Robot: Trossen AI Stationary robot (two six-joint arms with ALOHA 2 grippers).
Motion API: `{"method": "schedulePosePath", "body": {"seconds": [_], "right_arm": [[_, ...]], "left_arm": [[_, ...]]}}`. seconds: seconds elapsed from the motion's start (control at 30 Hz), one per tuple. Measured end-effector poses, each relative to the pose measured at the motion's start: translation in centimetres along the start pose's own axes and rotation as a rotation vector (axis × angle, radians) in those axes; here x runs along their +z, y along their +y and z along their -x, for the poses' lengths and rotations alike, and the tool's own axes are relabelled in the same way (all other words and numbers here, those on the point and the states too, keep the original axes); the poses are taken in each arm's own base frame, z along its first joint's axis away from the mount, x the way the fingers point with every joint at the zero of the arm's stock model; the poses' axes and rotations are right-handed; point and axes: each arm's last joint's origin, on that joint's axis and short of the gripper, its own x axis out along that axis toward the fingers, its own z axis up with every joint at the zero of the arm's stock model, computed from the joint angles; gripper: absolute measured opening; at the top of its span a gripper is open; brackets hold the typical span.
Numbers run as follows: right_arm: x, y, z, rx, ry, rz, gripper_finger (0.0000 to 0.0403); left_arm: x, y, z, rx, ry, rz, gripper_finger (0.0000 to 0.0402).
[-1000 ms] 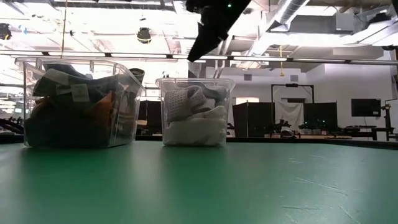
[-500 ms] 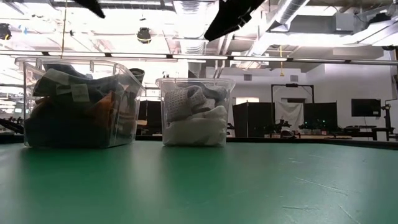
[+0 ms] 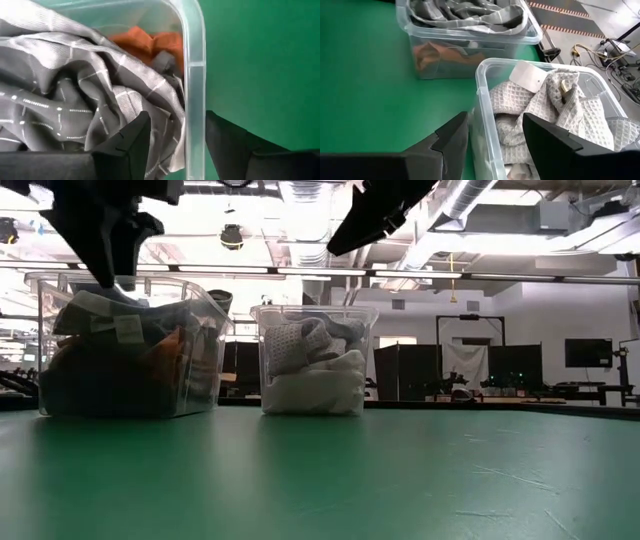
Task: Sort towels by color in basket
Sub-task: Adjust the transparent bins
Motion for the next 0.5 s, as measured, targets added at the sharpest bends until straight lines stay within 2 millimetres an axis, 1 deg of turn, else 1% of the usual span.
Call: {"method": "schedulePosePath", "body": {"seconds": [0.2,0.4,0.5], "right_arm": [[0.0,0.0,-0.1,0.000,-0.001,0.003,0.0223],[0.0,0.0,-0.1,0.000,0.003,0.005,0.0223],[0.0,0.1,-0.1,0.001,0.003,0.009,0.0223]], "left_arm": [[0.2,1.4,-1.4,0.031,0.082,-0.078,0.0163],[-0.6,3.0,-3.5,0.064,0.173,-0.121,0.0158],[-1.1,3.8,-4.6,0.116,0.213,-0.148,0.0157]]}}
